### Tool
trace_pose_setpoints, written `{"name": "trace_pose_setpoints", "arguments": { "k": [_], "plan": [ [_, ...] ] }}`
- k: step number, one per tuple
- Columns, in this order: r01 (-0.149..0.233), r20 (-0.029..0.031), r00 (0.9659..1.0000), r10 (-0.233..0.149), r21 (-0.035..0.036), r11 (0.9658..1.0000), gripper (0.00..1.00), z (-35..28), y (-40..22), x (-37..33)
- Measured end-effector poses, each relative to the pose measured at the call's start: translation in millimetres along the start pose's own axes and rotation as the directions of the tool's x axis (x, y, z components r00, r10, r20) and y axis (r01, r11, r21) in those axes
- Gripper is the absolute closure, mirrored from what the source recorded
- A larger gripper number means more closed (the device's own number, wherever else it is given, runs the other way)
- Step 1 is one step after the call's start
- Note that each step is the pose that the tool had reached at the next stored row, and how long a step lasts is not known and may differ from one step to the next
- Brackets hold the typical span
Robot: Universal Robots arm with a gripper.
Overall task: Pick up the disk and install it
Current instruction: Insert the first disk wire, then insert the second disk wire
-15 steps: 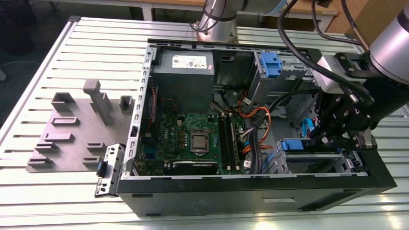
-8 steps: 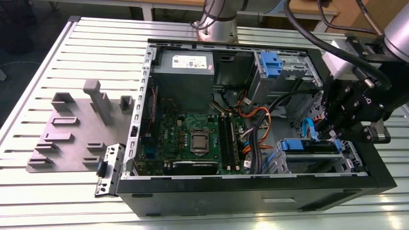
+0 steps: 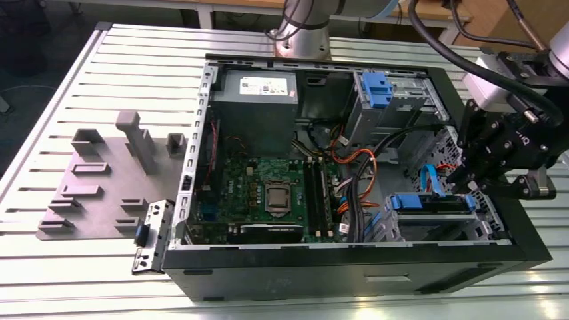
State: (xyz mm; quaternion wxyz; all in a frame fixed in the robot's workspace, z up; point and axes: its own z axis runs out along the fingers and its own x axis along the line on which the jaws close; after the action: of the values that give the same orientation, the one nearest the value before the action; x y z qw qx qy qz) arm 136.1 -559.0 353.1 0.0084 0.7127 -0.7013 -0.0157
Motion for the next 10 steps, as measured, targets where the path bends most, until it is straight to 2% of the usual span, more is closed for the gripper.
{"name": "trace_pose_setpoints", "arguments": {
  "k": [4, 10],
  "plan": [
    [0.000, 0.0001, 1.0000, 0.000, 0.0000, 1.0000, 0.76, -0.1, -3.9, 0.0],
    [0.000, 0.0001, 1.0000, 0.000, 0.0000, 1.0000, 0.76, -0.1, -4.8, 0.1]
  ]
}}
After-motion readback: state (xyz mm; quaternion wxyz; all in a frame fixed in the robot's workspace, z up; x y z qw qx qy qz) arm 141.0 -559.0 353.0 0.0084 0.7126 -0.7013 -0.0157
